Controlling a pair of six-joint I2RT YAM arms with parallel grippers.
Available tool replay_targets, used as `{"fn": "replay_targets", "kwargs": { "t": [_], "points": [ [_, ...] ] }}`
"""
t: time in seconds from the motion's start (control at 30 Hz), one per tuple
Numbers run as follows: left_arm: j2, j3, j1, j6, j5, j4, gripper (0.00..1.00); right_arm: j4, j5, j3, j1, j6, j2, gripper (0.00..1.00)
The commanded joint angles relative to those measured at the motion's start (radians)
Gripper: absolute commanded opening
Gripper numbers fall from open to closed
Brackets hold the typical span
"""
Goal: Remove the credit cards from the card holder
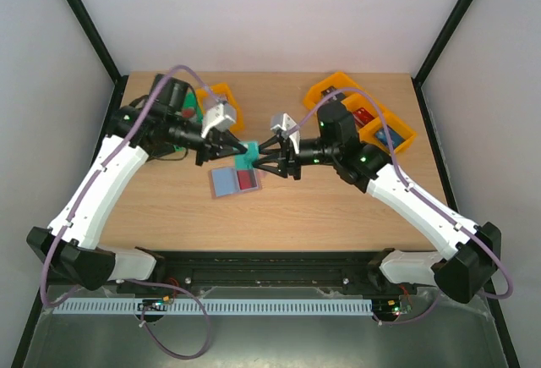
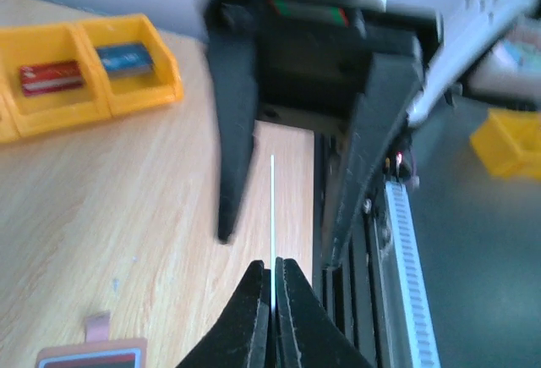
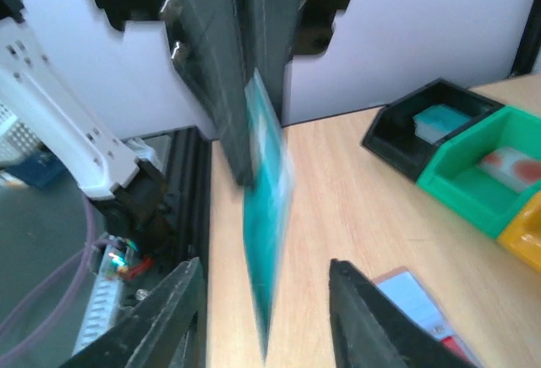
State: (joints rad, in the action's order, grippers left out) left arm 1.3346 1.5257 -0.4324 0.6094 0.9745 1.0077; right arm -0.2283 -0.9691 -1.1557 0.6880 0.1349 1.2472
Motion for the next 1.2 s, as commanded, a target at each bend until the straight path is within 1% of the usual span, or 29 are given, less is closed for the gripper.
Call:
{"fn": "replay_targets", "kwargs": {
  "t": [0.0,0.07,0.1,0.2,0.37,0.47,0.53,0.6,0.67,0.77,0.8,0.9,0.93,1.0,1.03,1.07,1.1,1.17],
  "points": [
    [-0.024,0.016,0.169,-0.272,0.251,-0.179,0.02,0.187,0.011,0.085,-0.007,-0.120,-0.028,0.46],
    [-0.038,-0.019,0.227,-0.409,0.358,-0.296,0.02,0.282,-0.045,0.098,-0.011,-0.194,-0.005,0.50],
    [-0.049,-0.046,0.231,-0.444,0.370,-0.340,0.02,0.310,-0.065,0.096,-0.011,-0.225,0.008,0.50],
    [-0.066,-0.084,0.230,-0.439,0.382,-0.340,0.02,0.372,-0.092,0.088,-0.012,-0.292,0.038,0.56],
    [-0.082,-0.108,0.230,-0.460,0.413,-0.357,0.02,0.416,-0.094,0.082,-0.012,-0.328,0.049,0.68],
    [-0.084,-0.119,0.231,-0.460,0.426,-0.361,0.02,0.475,-0.106,0.083,-0.012,-0.376,0.049,0.67],
    [-0.086,-0.133,0.230,-0.464,0.424,-0.365,0.02,0.502,-0.105,0.080,-0.012,-0.403,0.048,0.62],
    [-0.087,-0.147,0.230,-0.465,0.422,-0.368,0.02,0.532,-0.105,0.078,-0.012,-0.439,0.051,0.46],
    [-0.089,-0.154,0.230,-0.465,0.419,-0.369,0.02,0.557,-0.115,0.074,-0.012,-0.475,0.062,0.29],
    [-0.090,-0.154,0.230,-0.467,0.416,-0.372,0.02,0.539,-0.118,0.056,-0.012,-0.492,0.083,0.05],
    [-0.091,-0.154,0.230,-0.466,0.416,-0.372,0.02,0.520,-0.113,0.049,-0.013,-0.489,0.089,0.02],
    [-0.093,-0.154,0.230,-0.469,0.399,-0.380,0.03,0.457,-0.097,0.024,-0.016,-0.484,0.110,0.02],
    [-0.095,-0.154,0.230,-0.471,0.374,-0.383,0.17,0.435,-0.089,0.015,-0.022,-0.491,0.117,0.02],
    [-0.099,-0.152,0.238,-0.473,0.303,-0.382,0.67,0.403,-0.067,-0.006,-0.045,-0.536,0.137,0.02],
    [-0.100,-0.145,0.249,-0.460,0.255,-0.366,0.80,0.392,-0.056,-0.011,-0.070,-0.573,0.146,0.02],
    [-0.099,-0.128,0.264,-0.413,0.205,-0.327,0.86,0.381,-0.046,-0.013,-0.094,-0.611,0.157,0.02],
    [-0.096,-0.105,0.279,-0.355,0.135,-0.276,0.89,0.372,-0.039,-0.012,-0.118,-0.652,0.165,0.02],
    [-0.092,-0.035,0.290,-0.203,-0.056,-0.175,0.90,0.335,-0.025,-0.009,-0.156,-0.696,0.178,0.02]
  ]
}}
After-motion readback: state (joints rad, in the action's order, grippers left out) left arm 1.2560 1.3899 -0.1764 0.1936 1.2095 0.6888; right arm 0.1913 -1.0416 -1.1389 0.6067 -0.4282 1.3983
